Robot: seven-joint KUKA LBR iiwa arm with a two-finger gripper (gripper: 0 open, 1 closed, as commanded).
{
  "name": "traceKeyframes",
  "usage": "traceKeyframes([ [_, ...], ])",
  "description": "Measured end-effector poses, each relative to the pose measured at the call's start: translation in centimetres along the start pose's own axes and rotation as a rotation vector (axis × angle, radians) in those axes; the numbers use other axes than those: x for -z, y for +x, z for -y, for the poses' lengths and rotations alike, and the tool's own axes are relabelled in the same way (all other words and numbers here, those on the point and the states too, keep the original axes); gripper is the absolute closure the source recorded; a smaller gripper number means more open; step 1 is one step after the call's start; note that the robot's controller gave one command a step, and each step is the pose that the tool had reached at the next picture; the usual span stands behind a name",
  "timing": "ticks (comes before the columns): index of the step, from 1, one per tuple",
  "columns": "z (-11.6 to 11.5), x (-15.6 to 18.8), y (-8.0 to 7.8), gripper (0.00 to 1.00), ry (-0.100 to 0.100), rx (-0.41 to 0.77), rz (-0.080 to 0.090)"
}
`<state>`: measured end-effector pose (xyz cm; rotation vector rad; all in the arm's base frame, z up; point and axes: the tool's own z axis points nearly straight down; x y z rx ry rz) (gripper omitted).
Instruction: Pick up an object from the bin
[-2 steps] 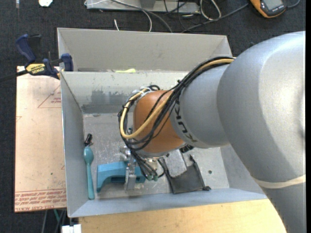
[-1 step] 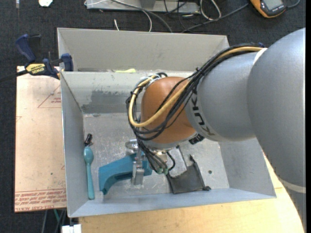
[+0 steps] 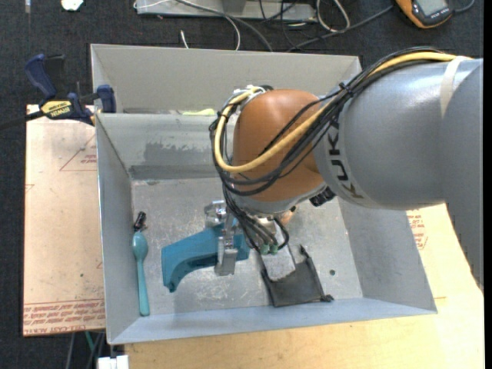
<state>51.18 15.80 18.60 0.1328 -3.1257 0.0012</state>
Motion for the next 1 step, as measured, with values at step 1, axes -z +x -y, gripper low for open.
traceKeyframes([
  [1, -0.13, 5.44, -0.2, 1.0, 0.001, 0.028, -0.007],
])
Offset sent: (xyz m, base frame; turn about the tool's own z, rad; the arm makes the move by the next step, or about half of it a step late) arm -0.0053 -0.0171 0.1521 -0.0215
